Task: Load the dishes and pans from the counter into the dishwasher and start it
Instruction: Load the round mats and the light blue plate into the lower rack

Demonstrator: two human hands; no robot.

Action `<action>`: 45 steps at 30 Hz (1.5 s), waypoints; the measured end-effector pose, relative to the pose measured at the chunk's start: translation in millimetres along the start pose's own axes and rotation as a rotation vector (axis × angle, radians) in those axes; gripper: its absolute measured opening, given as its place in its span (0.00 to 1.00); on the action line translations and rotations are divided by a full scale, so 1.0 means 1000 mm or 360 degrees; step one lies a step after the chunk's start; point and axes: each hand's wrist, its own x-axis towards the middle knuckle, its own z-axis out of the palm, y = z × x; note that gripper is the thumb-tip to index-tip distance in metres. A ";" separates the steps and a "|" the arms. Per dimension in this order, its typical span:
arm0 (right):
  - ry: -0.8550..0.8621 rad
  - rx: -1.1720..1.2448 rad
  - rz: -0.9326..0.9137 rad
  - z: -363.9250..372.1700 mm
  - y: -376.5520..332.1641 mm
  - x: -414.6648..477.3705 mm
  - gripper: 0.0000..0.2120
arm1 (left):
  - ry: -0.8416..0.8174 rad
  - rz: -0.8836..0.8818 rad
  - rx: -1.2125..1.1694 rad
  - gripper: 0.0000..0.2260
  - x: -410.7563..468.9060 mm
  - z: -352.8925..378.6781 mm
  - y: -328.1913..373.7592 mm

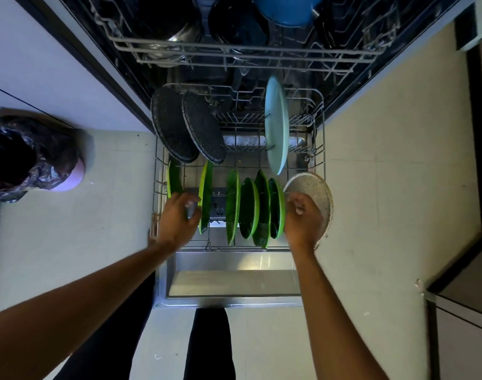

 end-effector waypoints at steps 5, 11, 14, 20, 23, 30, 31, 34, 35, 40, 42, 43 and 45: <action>-0.0298 -0.0128 -0.0162 0.003 0.036 -0.071 0.08 | -0.0296 0.0065 0.0137 0.11 -0.057 0.021 -0.001; -0.0599 -0.0784 -0.0521 0.013 0.083 -0.127 0.21 | -0.0658 0.0144 0.0477 0.23 -0.106 0.028 -0.013; -0.0702 -0.1059 -0.0727 0.017 0.102 -0.137 0.28 | -0.0777 0.0210 0.0636 0.29 -0.114 0.032 -0.019; -0.0735 -0.1482 -0.0939 0.028 0.128 -0.143 0.40 | -0.0770 0.0357 0.0792 0.35 -0.120 0.053 -0.023; -0.0778 -0.1624 -0.0923 0.026 0.135 -0.143 0.45 | -0.0752 0.0370 0.0839 0.37 -0.123 0.065 -0.019; -0.0992 -0.1685 -0.0845 0.020 0.129 -0.128 0.49 | -0.0821 0.0223 0.0915 0.37 -0.134 0.092 0.003; -0.1081 -0.1689 -0.0835 0.018 0.127 -0.125 0.50 | -0.0819 0.0161 0.0903 0.35 -0.136 0.096 0.007; -0.1273 -0.1674 -0.0785 0.014 0.119 -0.119 0.54 | -0.0819 0.0001 0.0890 0.38 -0.138 0.105 0.021; -0.1288 -0.1673 -0.0787 0.013 0.117 -0.114 0.55 | -0.0809 -0.0056 0.0906 0.39 -0.133 0.108 0.025; -0.1436 -0.1728 -0.0754 0.017 0.100 -0.092 0.57 | -0.0822 -0.0231 0.0950 0.39 -0.114 0.114 0.037; -0.1465 -0.1748 -0.0745 0.022 0.088 -0.080 0.53 | -0.0798 -0.0232 0.0964 0.40 -0.099 0.111 0.040; -0.1472 -0.1746 -0.0744 0.026 0.081 -0.071 0.51 | -0.0779 -0.0229 0.0959 0.40 -0.088 0.109 0.042; -0.1472 -0.1723 -0.0724 0.035 0.068 -0.058 0.50 | -0.0765 -0.0210 0.0972 0.42 -0.068 0.104 0.045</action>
